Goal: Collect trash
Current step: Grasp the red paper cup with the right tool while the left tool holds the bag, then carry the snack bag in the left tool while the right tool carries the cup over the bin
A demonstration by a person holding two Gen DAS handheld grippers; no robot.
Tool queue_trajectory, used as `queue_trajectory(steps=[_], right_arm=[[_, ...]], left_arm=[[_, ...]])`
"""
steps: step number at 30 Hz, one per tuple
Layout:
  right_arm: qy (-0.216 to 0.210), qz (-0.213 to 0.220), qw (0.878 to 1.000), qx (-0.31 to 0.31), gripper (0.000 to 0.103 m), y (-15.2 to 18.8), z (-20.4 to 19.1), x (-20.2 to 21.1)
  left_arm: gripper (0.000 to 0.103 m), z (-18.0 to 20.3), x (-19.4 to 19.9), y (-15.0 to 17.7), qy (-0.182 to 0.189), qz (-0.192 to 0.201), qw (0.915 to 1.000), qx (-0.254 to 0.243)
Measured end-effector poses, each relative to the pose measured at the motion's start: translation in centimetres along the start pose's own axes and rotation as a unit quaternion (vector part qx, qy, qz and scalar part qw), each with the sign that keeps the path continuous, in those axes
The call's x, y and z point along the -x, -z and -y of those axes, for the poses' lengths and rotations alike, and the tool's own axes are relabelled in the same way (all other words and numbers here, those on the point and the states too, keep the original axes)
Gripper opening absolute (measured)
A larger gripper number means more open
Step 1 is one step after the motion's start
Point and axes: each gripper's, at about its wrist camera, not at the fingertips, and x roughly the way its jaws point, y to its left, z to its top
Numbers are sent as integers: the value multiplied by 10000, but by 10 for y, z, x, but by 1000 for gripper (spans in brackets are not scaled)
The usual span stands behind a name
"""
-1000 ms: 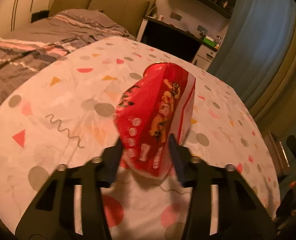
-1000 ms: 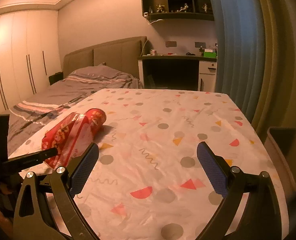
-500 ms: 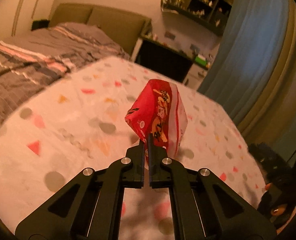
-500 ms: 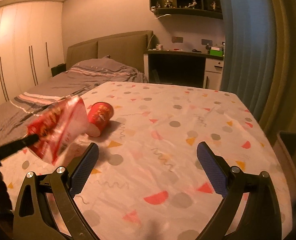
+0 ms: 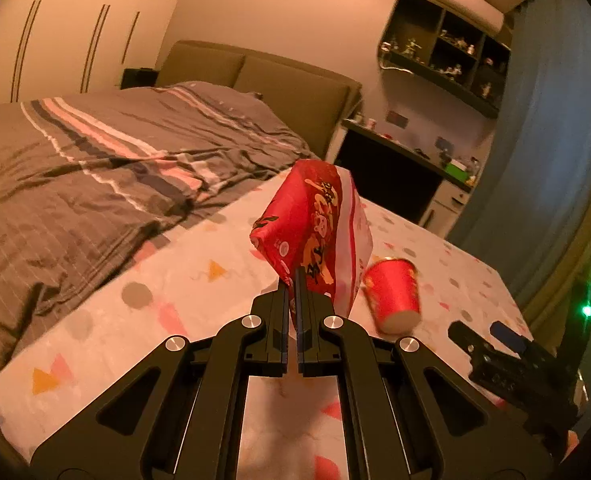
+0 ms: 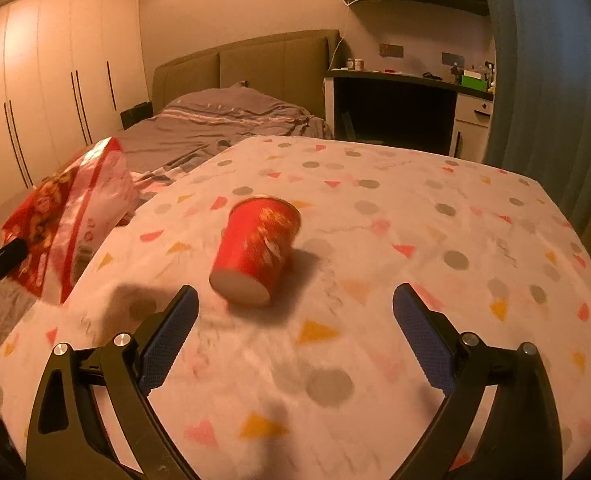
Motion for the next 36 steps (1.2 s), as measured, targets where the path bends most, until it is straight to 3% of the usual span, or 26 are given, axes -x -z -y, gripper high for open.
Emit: queue_trajectory(steps=[7, 14, 20, 27, 36], right_arm=[[-96, -348, 9992, -161, 89, -20, -14, -48], [-187, -540, 9982, -171, 78, -28, -25, -71], [-189, -817, 9964, -107, 61, -25, -28, -84], [-157, -722, 9973, 43, 56, -21, -26, -76], [-64, -323, 9995, 12, 56, -10, -5, -22]], left_arm=[[2, -14, -13, -13, -126, 46, 9999, 103], [2, -16, -21, -19, -179, 37, 9998, 104], [2, -14, -29, -15, -126, -64, 9999, 58], [2, -6, -29, -12, -87, -116, 9999, -23], [2, 15, -21, -7, 92, -132, 9996, -219]])
